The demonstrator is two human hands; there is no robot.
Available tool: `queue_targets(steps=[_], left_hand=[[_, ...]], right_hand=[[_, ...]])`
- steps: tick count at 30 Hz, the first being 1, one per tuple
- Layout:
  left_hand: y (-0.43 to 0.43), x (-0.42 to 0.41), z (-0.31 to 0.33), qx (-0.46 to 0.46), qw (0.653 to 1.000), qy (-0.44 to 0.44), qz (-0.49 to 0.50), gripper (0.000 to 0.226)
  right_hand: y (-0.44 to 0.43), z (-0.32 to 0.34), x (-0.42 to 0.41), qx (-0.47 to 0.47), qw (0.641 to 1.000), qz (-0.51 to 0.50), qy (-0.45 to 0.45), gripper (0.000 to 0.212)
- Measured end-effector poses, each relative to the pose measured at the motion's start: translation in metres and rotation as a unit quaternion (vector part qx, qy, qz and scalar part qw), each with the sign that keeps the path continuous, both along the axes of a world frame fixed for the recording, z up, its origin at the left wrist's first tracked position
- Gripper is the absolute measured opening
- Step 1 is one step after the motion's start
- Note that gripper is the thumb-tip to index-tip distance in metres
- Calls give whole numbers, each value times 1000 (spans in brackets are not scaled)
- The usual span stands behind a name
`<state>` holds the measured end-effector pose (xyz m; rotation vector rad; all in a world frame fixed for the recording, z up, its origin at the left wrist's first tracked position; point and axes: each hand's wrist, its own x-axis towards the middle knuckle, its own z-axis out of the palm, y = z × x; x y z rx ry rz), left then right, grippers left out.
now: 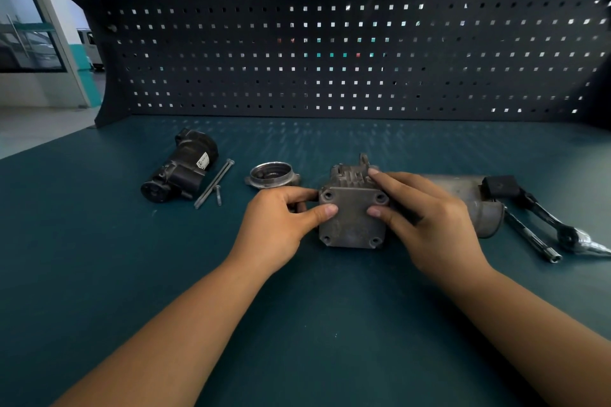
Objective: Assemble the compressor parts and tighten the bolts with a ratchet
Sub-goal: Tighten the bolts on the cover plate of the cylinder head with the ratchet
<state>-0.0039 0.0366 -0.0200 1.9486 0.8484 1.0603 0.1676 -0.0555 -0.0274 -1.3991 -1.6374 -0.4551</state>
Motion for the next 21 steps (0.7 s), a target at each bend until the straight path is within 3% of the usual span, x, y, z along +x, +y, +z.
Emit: queue_targets(steps=[10,15,21], left_hand=[[-1,0,0,-6,1000,-4,4,32],[0,0,-1,0,1000,-4,3,22],[2,1,-3,8,1000,-7,-1,18]], right_hand=[[3,0,2,13,999,12,-30,37],[4,-1,5,21,999,14,-39,37],[5,0,8,35,990,11,-135,37]])
